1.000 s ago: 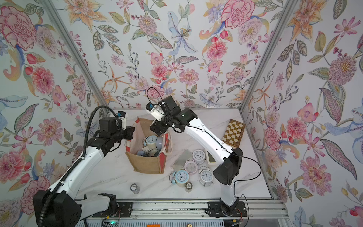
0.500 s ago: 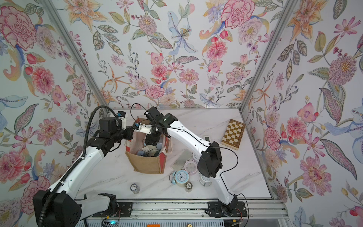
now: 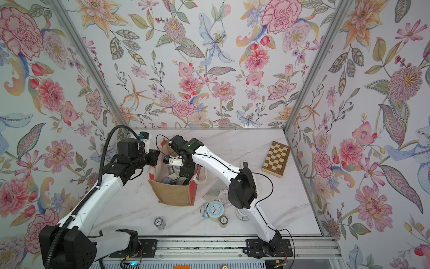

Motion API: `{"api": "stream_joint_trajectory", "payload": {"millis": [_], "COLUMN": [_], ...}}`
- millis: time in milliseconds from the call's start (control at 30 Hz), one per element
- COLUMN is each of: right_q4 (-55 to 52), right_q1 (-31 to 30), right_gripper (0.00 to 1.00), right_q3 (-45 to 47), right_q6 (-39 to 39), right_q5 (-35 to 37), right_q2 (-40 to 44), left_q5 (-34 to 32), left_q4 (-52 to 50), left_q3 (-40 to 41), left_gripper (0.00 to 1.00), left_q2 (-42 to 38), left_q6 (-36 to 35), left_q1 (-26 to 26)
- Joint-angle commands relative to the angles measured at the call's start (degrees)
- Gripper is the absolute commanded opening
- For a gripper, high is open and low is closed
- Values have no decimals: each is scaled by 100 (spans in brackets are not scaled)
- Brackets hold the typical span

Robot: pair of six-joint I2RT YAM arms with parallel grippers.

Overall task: Put the alarm clock into the canvas bag
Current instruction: Place the alarm at the canvas bag.

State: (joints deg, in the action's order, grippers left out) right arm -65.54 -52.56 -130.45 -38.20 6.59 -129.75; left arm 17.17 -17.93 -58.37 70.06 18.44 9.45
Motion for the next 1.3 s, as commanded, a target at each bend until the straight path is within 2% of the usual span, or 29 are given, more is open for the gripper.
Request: {"api": "stream_joint_trajectory", "payload": {"millis": [0, 200, 333, 733, 900, 1267], "right_q4": [-363, -354, -354, -309, -263, 45], "right_q1": [-29, -173, -188, -166, -103, 230], "right_gripper": [85, 97, 100, 99, 99, 99], "right_q3": [-90, -112, -126, -397, -701, -1052], "right_q6": [-47, -109, -99, 150, 403, 1180], "right_q5": [315, 499, 464, -55, -523, -964], "right_q2": [-7, 97, 182, 415, 542, 893], "left_q5": [14, -11, -29, -12, 4, 14], "left_q4": [-113, -142, -148, -164, -158, -114], "left_q3": [-43, -112, -130, -147, -133, -104], "left_gripper": [7, 11, 13, 13, 12, 11], "left_q2": [-98, -60, -60, -32, -23, -19], "left_q6": [-68, -86, -86, -95, -101, -86], "left_q1": [39, 39, 39, 39, 39, 40]}}
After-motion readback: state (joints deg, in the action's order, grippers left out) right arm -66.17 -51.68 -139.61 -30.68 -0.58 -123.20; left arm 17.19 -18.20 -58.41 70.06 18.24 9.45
